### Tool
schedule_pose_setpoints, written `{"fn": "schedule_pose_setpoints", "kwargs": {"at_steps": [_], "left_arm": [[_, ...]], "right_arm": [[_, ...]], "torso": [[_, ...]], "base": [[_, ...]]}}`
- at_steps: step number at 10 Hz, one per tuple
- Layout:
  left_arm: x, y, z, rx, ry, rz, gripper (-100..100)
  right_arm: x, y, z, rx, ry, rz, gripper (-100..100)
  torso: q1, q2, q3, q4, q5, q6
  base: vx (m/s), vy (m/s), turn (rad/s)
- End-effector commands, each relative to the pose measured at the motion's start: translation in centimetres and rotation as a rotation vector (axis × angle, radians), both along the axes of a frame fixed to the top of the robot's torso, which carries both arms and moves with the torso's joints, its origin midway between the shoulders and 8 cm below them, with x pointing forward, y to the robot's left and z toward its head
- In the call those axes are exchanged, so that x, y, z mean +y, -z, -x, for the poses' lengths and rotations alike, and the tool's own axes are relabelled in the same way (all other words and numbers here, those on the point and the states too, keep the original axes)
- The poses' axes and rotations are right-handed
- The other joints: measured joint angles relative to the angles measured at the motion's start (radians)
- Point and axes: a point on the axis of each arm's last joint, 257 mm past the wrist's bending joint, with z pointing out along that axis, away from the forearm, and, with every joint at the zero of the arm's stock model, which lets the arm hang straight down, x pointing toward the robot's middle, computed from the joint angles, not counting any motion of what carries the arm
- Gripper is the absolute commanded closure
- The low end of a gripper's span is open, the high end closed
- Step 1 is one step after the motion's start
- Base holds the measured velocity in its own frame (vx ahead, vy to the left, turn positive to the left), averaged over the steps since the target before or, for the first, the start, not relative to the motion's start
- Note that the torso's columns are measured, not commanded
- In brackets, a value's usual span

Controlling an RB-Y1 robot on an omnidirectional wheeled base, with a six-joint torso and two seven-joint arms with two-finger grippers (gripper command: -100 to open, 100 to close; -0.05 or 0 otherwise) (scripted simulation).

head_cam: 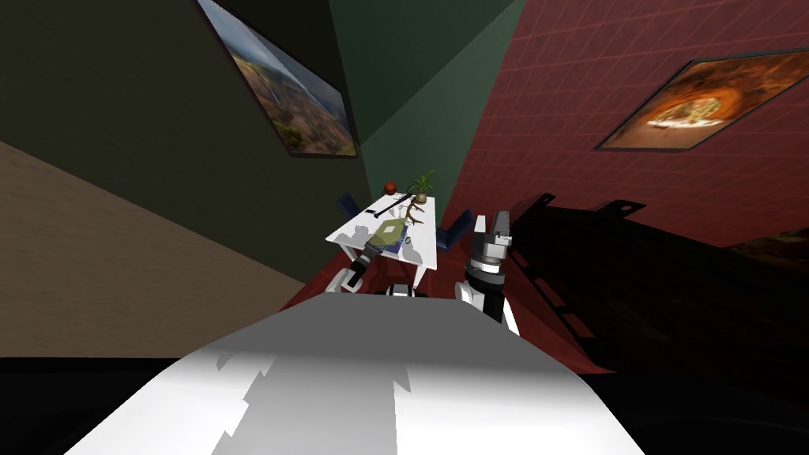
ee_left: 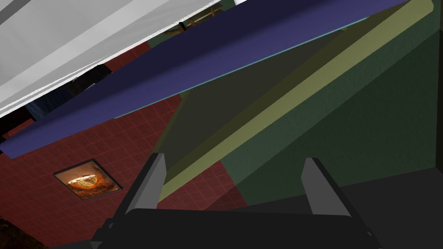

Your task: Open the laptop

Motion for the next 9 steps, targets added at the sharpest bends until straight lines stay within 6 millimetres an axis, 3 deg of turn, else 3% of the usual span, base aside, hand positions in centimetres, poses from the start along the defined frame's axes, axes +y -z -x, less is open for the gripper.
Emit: {"fn": "schedule_pose_setpoints", "kwargs": {"at_steps": [1,2,3,4,9], "left_arm": [[0.9,-1.7,-1.8,-0.004,-0.026,0.002,-100],[1.2,-2.4,-2.4,-0.007,-0.036,0.003,-100],[1.0,-1.7,-2.1,-0.004,-0.029,-0.001,-100],[1.1,-1.7,-2.2,-0.002,-0.032,0.001,0],[1.2,-1.3,-2.1,0.006,-0.035,-0.002,0]], "right_arm": [[0.0,0.0,0.0,0.000,0.000,0.000,0],[0.0,0.0,0.0,0.000,0.000,0.000,0],[0.0,0.0,0.0,0.000,0.000,0.000,0],[0.0,0.0,0.0,0.000,0.000,0.000,0],[0.0,0.0,0.0,0.000,0.000,0.000,0]], "torso": [[0.001,0.000,0.000,0.000,0.000,0.000],[0.001,0.001,0.001,0.000,0.000,0.000],[0.000,0.001,0.001,0.000,0.000,0.000],[0.001,-0.001,0.000,-0.001,0.000,0.000],[0.000,0.001,0.001,0.000,0.000,0.000]], "base": [[-0.080,-0.006,-0.076],[-0.081,-0.008,-0.086],[-0.035,-0.001,-0.020],[-0.008,-0.001,0.003],[0.000,0.000,0.000]]}}
